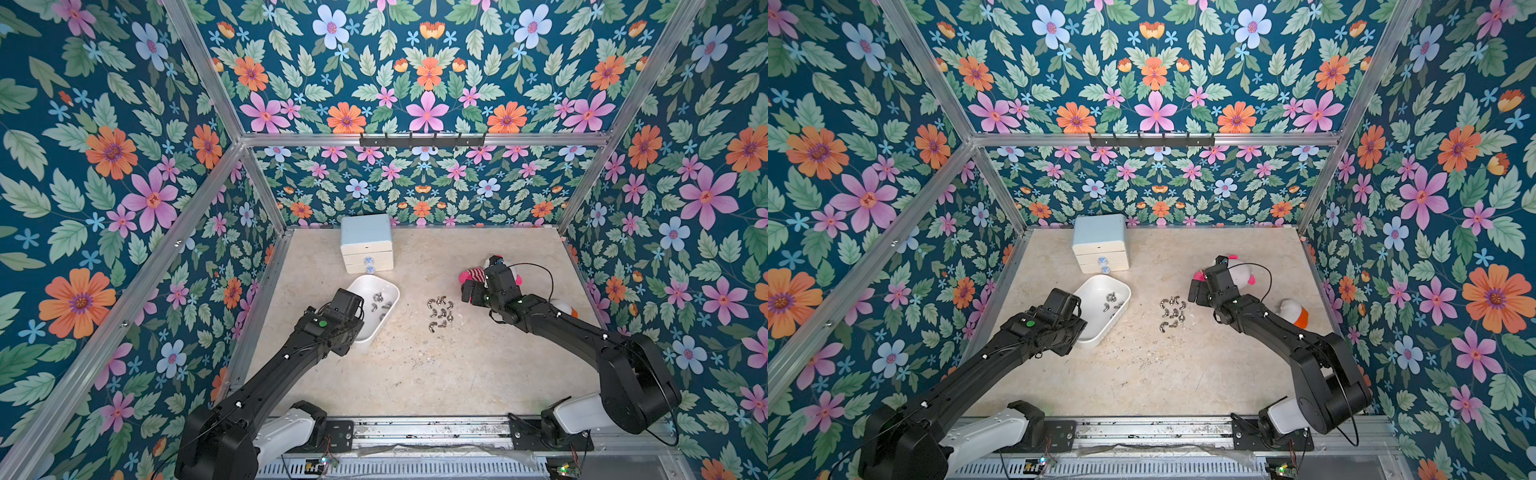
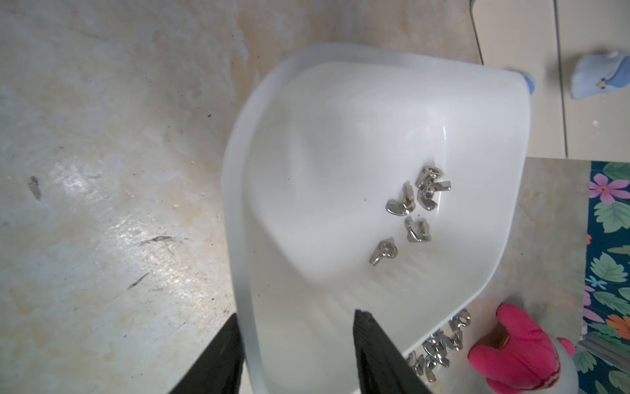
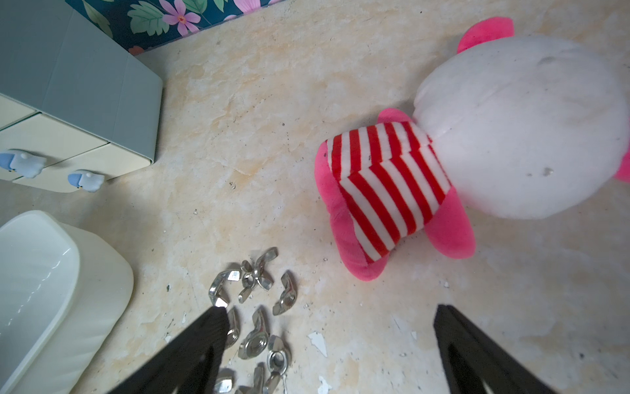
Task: Take out the wing nut from the storage box
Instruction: Adjust the storage box at the center of the board, then pick up the wing nut from the storage box.
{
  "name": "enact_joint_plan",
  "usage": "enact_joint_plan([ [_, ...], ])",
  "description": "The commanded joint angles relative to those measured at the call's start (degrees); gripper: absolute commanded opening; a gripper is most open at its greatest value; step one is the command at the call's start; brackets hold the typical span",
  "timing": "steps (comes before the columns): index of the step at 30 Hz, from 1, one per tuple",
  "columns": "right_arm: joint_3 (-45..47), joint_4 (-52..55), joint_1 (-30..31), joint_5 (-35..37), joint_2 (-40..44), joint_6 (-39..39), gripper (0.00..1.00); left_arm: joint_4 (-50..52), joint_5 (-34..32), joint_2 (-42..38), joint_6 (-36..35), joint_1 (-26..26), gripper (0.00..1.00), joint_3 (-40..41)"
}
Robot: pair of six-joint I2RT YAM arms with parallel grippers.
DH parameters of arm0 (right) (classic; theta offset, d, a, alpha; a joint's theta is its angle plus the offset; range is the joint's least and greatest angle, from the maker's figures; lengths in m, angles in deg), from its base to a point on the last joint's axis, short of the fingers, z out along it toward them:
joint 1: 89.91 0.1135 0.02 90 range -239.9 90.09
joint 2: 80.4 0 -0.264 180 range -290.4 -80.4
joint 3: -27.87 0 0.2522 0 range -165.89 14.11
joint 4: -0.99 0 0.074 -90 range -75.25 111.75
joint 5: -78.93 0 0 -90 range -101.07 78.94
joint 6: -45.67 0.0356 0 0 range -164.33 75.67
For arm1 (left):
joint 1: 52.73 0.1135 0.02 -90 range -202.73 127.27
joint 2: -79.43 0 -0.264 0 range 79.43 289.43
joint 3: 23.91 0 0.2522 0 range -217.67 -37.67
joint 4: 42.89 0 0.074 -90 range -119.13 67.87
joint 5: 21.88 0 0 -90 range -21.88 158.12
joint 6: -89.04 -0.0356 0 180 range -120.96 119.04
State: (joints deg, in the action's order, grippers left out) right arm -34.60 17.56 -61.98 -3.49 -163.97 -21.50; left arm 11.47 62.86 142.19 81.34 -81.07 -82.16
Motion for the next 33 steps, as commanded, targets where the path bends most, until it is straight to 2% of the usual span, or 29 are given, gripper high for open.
enact_joint_plan([
  [1, -0.52, -1.3, 0.04, 0.35, -0.1, 0.37, 0.99, 1.86, 0.08, -0.16, -1.01, -0.27, 0.58, -0.27],
  [11, -1.17, -0.48, 0.1, 0.72, 0.07, -0.03, 0.99, 2.04, 0.95, -2.65, -1.03, -0.49, 0.58, 0.93],
  [19, -1.38, -0.79, 0.06, 0.34, -0.23, 0.2, 0.99, 3.16, -0.65, -2.87, -5.41, -0.49, 0.59, -1.02],
  [25, -1.48, -0.2, 0.09, 0.59, 0.07, -0.06, 0.99, 1.91, -2.8, 4.52, -22.91, -0.4, 0.58, -11.55],
  [33, -0.88, 0.44, 0.03, 1.13, 1.28, -0.15, 0.99, 6.4, -2.35, 23.26, -51.97, -0.07, 0.54, -28.53],
])
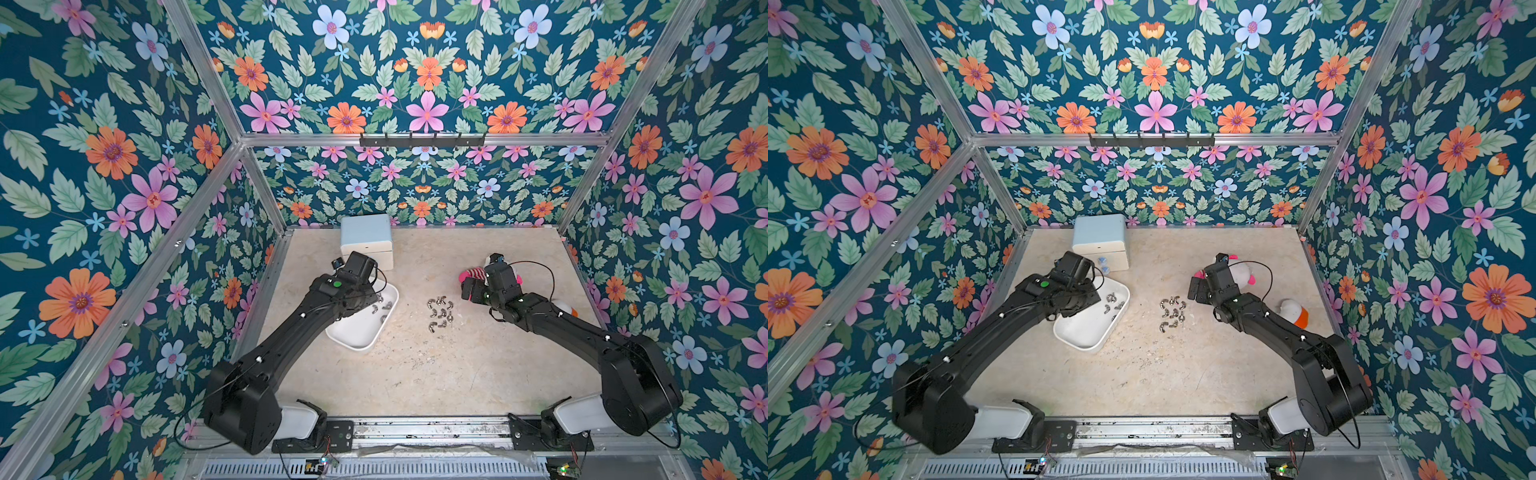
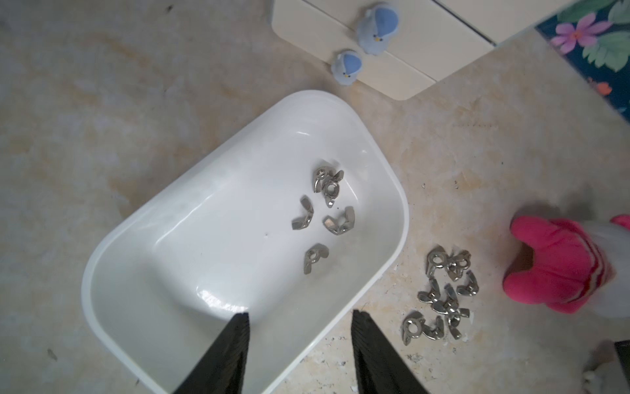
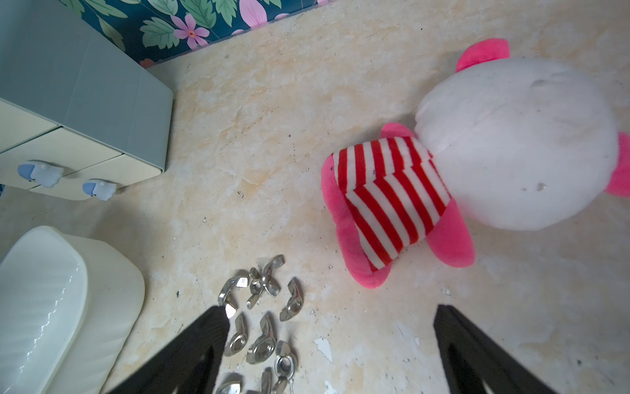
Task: Take out the wing nut from the storage box
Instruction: Pick up the wing nut from the storage box.
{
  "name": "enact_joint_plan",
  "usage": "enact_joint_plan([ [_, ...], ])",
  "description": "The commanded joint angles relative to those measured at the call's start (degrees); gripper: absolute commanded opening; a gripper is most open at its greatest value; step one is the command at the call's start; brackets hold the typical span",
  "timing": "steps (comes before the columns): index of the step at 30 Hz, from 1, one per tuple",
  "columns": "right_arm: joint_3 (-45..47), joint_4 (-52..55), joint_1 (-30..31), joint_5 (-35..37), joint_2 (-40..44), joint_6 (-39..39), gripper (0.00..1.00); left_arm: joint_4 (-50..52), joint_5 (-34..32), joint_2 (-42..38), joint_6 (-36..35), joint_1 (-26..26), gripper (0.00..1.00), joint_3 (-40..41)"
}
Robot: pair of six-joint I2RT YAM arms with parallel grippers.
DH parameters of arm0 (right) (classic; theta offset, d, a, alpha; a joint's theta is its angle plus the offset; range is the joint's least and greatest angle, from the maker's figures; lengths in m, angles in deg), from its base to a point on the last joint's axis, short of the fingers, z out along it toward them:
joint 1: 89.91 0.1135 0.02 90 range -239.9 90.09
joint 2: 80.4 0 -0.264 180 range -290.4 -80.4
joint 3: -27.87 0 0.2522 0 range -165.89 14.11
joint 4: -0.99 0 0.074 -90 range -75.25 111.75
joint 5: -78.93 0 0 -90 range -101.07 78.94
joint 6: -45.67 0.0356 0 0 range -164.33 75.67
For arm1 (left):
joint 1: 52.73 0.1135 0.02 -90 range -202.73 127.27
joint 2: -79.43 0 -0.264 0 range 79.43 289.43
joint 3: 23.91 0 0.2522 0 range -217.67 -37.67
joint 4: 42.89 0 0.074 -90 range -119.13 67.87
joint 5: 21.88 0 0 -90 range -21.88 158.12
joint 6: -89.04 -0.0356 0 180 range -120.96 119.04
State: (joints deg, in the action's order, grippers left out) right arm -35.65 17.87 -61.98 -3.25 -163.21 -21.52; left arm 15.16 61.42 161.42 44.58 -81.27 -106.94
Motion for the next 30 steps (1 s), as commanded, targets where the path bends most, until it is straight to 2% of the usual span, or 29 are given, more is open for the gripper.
enact_joint_plan([
  [1, 0.41, 0.05, 0.07, 0.92, 0.62, -0.13, 0.99, 3.82, -1.85, 6.6, -17.85, 0.23, 0.54, -6.37],
  [6, 0.3, 1.13, 0.06, 1.42, 0.93, -0.13, 0.99, 6.75, -2.1, 15.0, -27.13, 0.32, 0.52, -13.54],
  [14, 0.69, 2.51, 0.05, 2.21, 2.3, -0.13, 0.99, 4.65, -4.48, 22.04, -33.95, 0.85, 0.48, -12.38],
  [19, 1.06, 2.55, 0.07, 2.12, 2.21, 0.13, 0.99, 0.51, -4.1, 24.28, -35.68, 0.84, 0.47, -12.98],
  [30, 1.12, 3.69, 0.05, 3.03, 3.18, 0.18, 0.99, -1.73, -5.68, 30.72, -36.18, 0.84, 0.46, -15.51],
])
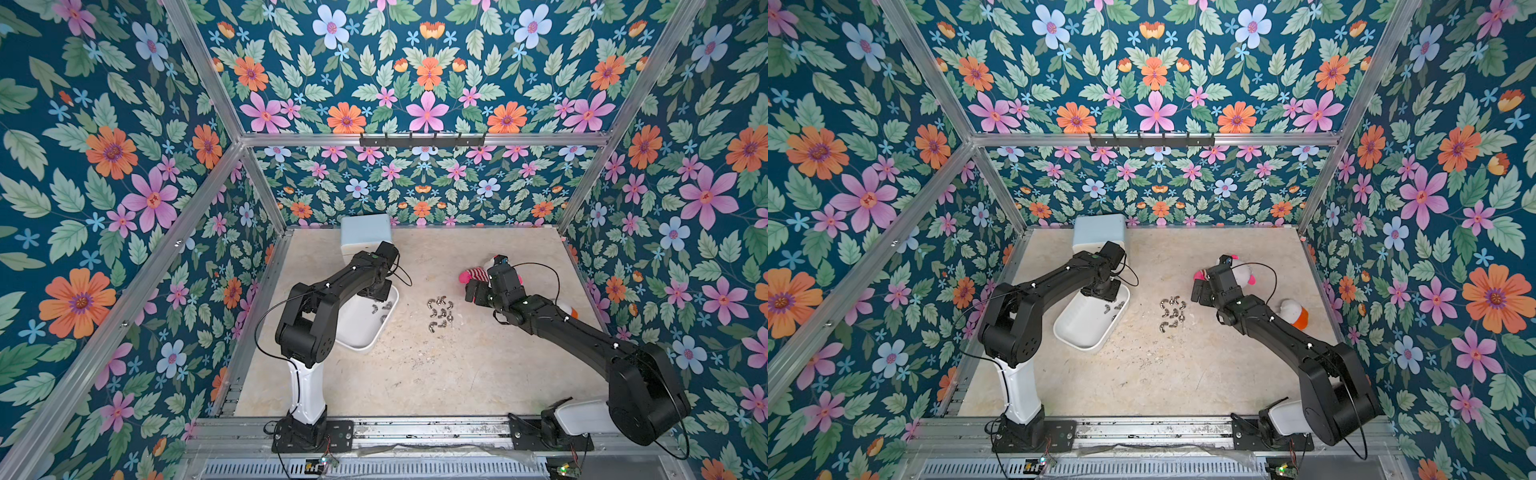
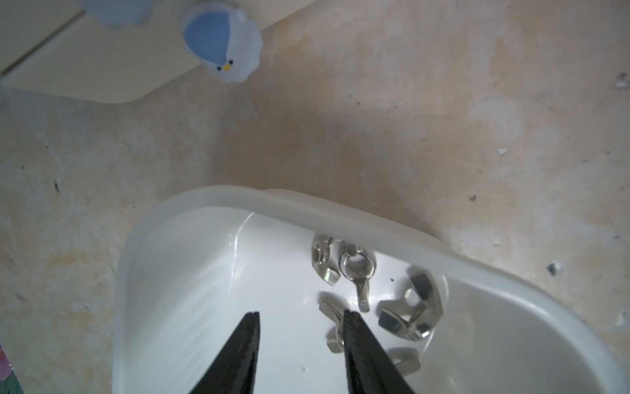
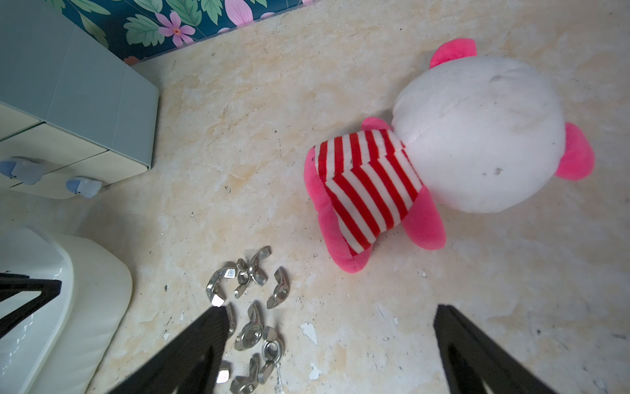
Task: Take out the wing nut from the storage box
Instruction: Pick up the wing nut from the storage box.
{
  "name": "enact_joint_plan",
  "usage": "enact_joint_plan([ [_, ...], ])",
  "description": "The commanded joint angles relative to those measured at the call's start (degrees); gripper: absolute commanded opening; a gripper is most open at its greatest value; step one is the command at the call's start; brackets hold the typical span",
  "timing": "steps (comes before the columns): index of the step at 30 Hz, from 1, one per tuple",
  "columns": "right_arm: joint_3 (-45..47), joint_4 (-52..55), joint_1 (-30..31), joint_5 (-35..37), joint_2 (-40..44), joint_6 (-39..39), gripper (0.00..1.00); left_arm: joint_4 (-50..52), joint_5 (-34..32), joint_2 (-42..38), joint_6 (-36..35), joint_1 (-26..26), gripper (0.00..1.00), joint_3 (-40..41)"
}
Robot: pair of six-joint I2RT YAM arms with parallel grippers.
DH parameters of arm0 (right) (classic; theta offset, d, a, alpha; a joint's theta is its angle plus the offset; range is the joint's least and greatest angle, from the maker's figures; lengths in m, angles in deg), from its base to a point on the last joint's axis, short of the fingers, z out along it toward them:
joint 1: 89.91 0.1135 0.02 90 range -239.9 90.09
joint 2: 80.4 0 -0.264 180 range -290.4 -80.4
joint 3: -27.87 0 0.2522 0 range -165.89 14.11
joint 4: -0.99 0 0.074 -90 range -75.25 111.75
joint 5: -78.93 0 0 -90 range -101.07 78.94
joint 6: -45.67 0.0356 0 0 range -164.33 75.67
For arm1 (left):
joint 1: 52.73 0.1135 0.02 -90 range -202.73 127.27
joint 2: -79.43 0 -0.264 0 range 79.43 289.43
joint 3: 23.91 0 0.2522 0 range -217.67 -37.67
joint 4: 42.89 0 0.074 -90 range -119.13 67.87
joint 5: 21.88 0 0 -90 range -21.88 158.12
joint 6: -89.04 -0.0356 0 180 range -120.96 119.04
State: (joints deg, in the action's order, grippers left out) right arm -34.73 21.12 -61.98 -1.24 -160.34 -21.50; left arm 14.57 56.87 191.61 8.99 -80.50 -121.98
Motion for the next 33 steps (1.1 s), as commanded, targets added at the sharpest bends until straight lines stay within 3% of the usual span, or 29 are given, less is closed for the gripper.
enact_joint_plan([
  [1, 0.19, 0.4, 0.03, 0.99, 0.23, 0.11, 0.99, -1.33, -1.28, 0.9, -0.64, 0.08, 0.45, -0.71],
  [16, 0.0, 0.47, 0.03, 1.41, -0.48, 0.2, 0.99, -2.81, -1.45, 4.0, -0.2, 0.3, 0.42, -1.23],
  [33, -0.2, 0.35, 0.06, 1.35, -1.35, 0.42, 0.99, -5.56, 0.51, 5.06, 0.49, 1.05, 0.3, 1.16],
])
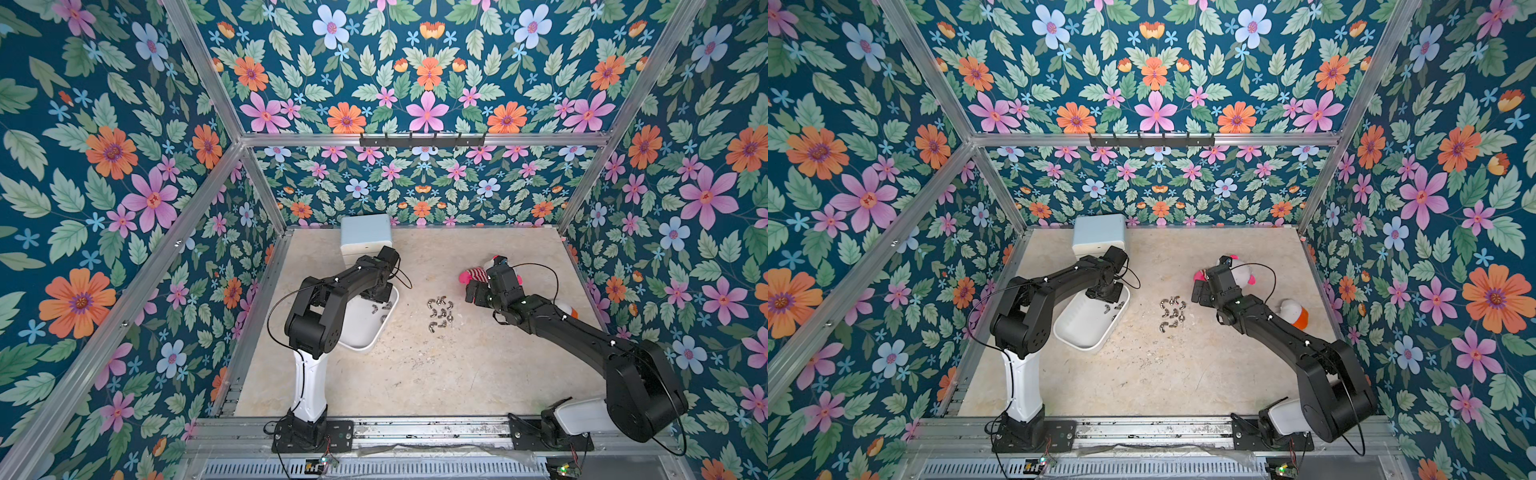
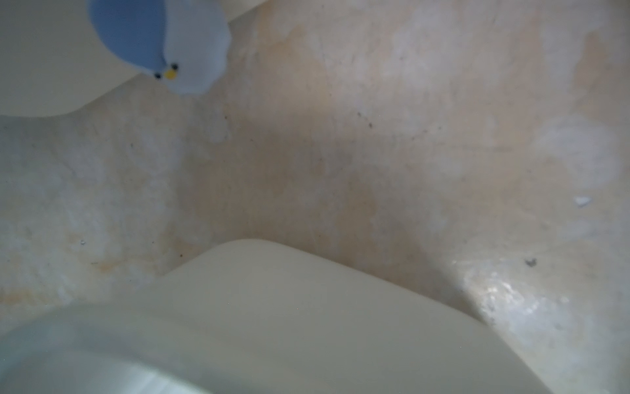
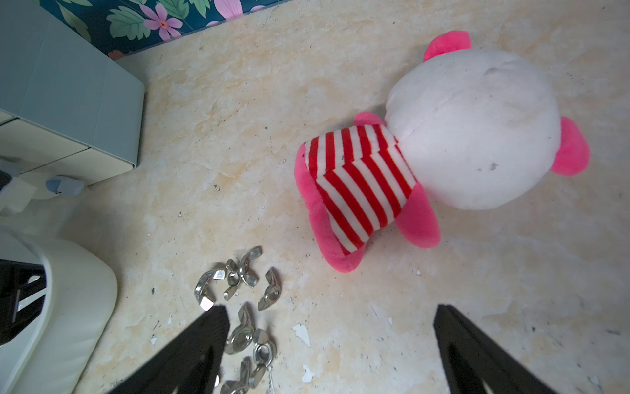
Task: Take out the wing nut from the storage box
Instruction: Pick up the wing nut from the storage box.
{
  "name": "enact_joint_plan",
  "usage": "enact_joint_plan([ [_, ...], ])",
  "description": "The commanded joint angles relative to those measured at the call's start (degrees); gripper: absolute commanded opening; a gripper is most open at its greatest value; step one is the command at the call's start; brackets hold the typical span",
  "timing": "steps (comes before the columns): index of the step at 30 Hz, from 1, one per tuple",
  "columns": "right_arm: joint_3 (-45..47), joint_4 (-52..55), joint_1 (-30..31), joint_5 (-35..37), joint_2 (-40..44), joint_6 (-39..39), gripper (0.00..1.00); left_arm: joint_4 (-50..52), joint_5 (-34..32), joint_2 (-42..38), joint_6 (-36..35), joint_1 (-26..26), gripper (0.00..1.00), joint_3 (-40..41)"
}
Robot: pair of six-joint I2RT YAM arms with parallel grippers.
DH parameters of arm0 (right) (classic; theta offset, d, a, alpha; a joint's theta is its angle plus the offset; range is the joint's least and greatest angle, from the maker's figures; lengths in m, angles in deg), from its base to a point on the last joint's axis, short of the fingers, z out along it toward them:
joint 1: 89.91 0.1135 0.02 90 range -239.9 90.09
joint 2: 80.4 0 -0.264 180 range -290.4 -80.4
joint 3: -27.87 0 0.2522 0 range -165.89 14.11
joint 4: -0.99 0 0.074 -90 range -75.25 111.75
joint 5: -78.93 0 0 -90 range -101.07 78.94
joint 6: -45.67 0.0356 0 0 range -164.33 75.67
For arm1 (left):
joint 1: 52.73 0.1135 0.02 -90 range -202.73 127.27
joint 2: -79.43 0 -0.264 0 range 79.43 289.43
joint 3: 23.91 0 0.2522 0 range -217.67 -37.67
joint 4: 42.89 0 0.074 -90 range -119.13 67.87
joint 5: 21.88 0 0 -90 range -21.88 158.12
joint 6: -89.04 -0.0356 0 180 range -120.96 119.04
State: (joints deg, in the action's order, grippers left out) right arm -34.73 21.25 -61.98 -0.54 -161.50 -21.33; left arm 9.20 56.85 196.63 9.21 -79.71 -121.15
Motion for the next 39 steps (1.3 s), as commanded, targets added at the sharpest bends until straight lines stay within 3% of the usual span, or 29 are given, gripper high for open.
enact_joint_plan([
  [1, -0.23, 0.26, 0.03, 0.68, -0.2, 0.2, 0.99, -0.26, 0.56, 0.04, 0.27, 0.33, 0.29, 0.47],
  [17, 0.1, 0.71, 0.03, 1.04, 0.77, 0.37, 0.99, -0.97, 2.46, -0.78, -0.2, 0.97, 0.11, 1.83],
  [33, -0.54, 0.53, 0.03, 0.54, 0.42, 0.37, 0.99, 1.63, 2.02, -9.19, 1.47, 0.66, 0.08, 2.56],
  [39, -0.81, 0.86, 0.03, 1.09, 0.68, 0.33, 0.99, 2.82, 1.57, -12.0, 3.03, -3.09, 0.08, -0.06],
])
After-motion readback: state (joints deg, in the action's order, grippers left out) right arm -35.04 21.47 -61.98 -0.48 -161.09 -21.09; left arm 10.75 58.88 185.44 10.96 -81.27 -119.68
